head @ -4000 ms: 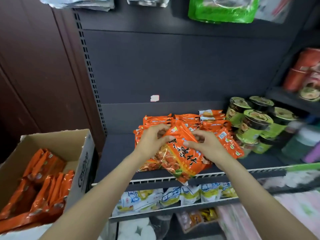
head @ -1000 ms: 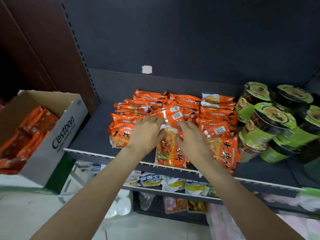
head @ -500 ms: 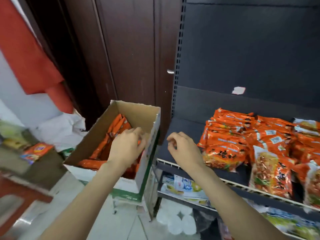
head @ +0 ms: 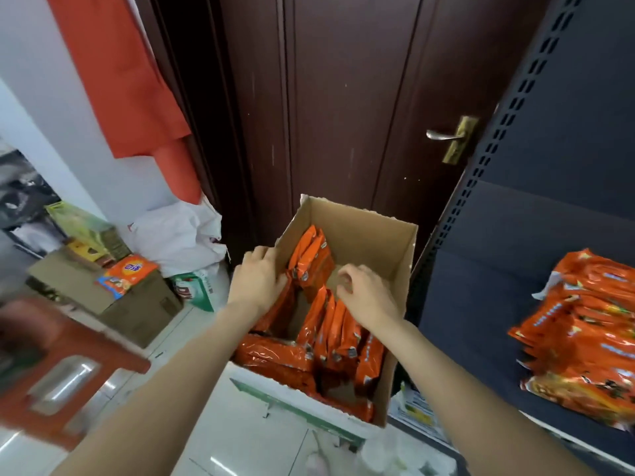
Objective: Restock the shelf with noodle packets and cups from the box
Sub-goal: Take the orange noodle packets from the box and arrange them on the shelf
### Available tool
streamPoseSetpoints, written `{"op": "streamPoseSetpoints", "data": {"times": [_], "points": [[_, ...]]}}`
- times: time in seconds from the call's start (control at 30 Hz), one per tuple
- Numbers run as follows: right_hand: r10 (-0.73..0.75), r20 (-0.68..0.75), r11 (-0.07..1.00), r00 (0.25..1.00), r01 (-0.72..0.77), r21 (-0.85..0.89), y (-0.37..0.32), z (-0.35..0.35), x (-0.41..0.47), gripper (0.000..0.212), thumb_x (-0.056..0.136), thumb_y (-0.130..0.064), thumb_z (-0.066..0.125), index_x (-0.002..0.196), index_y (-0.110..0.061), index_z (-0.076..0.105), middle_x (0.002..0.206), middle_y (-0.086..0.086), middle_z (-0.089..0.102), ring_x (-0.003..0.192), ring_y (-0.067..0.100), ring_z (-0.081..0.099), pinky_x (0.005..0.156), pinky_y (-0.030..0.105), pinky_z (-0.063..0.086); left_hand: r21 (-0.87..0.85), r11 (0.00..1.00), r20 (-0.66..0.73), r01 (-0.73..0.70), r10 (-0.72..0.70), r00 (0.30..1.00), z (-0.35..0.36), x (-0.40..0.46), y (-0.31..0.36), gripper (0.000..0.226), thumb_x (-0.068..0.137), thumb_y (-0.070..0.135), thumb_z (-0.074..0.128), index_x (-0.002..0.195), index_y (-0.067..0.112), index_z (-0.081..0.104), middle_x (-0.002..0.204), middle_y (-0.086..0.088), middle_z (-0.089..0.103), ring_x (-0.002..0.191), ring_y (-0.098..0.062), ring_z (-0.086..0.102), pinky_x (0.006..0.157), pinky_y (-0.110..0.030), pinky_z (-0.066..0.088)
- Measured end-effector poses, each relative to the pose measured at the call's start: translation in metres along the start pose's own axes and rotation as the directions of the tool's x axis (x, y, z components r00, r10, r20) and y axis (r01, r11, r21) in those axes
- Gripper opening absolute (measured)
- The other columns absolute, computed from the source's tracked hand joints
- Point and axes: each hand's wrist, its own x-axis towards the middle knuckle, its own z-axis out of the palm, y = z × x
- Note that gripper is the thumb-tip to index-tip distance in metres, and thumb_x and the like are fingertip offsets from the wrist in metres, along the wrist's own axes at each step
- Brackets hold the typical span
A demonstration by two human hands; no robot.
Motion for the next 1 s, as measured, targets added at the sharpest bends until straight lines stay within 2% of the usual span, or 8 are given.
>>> {"op": "streamPoseSetpoints", "data": {"times": [0.1, 0.2, 0.3, 0.4, 0.53, 0.63, 0.83, 1.0], "points": [[0.032, 0.074, 0.999, 0.997, -0.033, 0.01, -0.002, 0.018, 0.042, 0.034, 0.093, -0.02, 0.053, 0.127, -0.016, 0.052, 0.12, 0.007, 0.053, 0.113, 0.023, 0.053, 0.095, 0.033, 0.042, -0.042, 0.999, 0.071, 0.029, -0.025, 0.997, 0.006, 0.033, -0.022, 0.054, 0.093, 0.026, 0.051, 0.143, 0.014, 0.035, 0.136, -0.012, 0.045, 0.124, -0.033, 0.043, 0.101, -0.046, 0.039], [0.088, 0.135, 0.996, 0.987, -0.09, 0.01, -0.003, 0.035, 0.078, 0.039, 0.092, -0.02, 0.055, 0.131, -0.015, 0.049, 0.118, 0.01, 0.054, 0.111, 0.026, 0.054, 0.096, 0.033, 0.042, -0.143, 0.989, 0.166, -0.022, 0.046, 0.985, 0.012, 0.065, -0.038, 0.054, 0.096, 0.026, 0.049, 0.146, 0.018, 0.032, 0.136, -0.012, 0.049, 0.127, -0.029, 0.044, 0.103, -0.038, 0.037], [0.153, 0.166, 0.988, 0.974, -0.156, 0.004, -0.004, 0.05, 0.107, 0.043, 0.092, -0.022, 0.056, 0.133, -0.017, 0.046, 0.118, 0.012, 0.054, 0.112, 0.028, 0.054, 0.096, 0.036, 0.042, -0.225, 0.974, 0.243, -0.033, 0.089, 0.966, 0.014, 0.09, -0.048, 0.051, 0.097, 0.025, 0.047, 0.146, 0.022, 0.033, 0.126, -0.011, 0.059, 0.118, -0.027, 0.054, 0.098, -0.034, 0.041], [0.236, 0.188, 0.968, 0.953, -0.248, 0.043, -0.004, 0.064, 0.129, 0.053, 0.093, -0.026, 0.056, 0.141, -0.022, 0.035, 0.13, 0.012, 0.049, 0.123, 0.029, 0.049, 0.104, 0.04, 0.04, -0.222, 0.974, 0.339, -0.038, 0.113, 0.934, 0.016, 0.103, -0.053, 0.046, 0.098, 0.025, 0.045, 0.143, 0.023, 0.039, 0.116, -0.011, 0.065, 0.11, -0.026, 0.06, 0.092, -0.034, 0.046], [0.297, 0.226, 0.93, 0.928, -0.334, 0.15, -0.007, 0.083, 0.151, 0.063, 0.093, -0.03, 0.056, 0.147, -0.025, 0.025, 0.137, 0.009, 0.045, 0.129, 0.029, 0.044, 0.106, 0.04, 0.035, -0.295, 0.952, 0.339, -0.078, 0.18, 0.923, 0.018, 0.103, -0.058, 0.047, 0.099, 0.023, 0.043, 0.145, 0.023, 0.034, 0.119, -0.005, 0.064, 0.108, -0.023, 0.061, 0.09, -0.026, 0.042], [0.315, 0.241, 0.922, 0.918, -0.356, 0.15, -0.009, 0.099, 0.161, 0.059, 0.09, -0.031, 0.06, 0.142, -0.024, 0.033, 0.133, 0.013, 0.049, 0.119, 0.03, 0.052, 0.101, 0.038, 0.04, -0.387, 0.92, 0.334, -0.065, 0.206, 0.92, 0.017, 0.103, -0.061, 0.042, 0.099, 0.022, 0.044, 0.141, 0.018, 0.043, 0.126, -0.003, 0.061, 0.107, -0.022, 0.061, 0.087, -0.019, 0.039], [0.381, 0.162, 0.903, 0.91, -0.404, 0.148, -0.016, 0.127, 0.168, 0.055, 0.083, -0.045, 0.062, 0.131, -0.032, 0.039, 0.122, 0.018, 0.054, 0.105, 0.036, 0.059, 0.089, 0.046, 0.051, -0.393, 0.917, 0.355, -0.073, 0.224, 0.908, 0.015, 0.106, -0.065, 0.047, 0.099, 0.025, 0.044, 0.144, 0.026, 0.034, 0.122, -0.001, 0.062, 0.099, -0.019, 0.062, 0.079, -0.016, 0.036], [0.454, 0.128, 0.864, 0.882, -0.471, 0.177, -0.004, 0.144, 0.178, 0.051, 0.077, -0.044, 0.058, 0.114, -0.008, 0.056, 0.104, 0.02, 0.065, 0.079, 0.035, 0.067, 0.067, 0.051, 0.058, -0.397, 0.915, 0.34, -0.076, 0.224, 0.913, 0.019, 0.107, -0.069, 0.048, 0.098, 0.029, 0.045, 0.145, 0.029, 0.035, 0.117, 0.0, 0.062, 0.092, -0.014, 0.061, 0.076, -0.016, 0.035]]}}
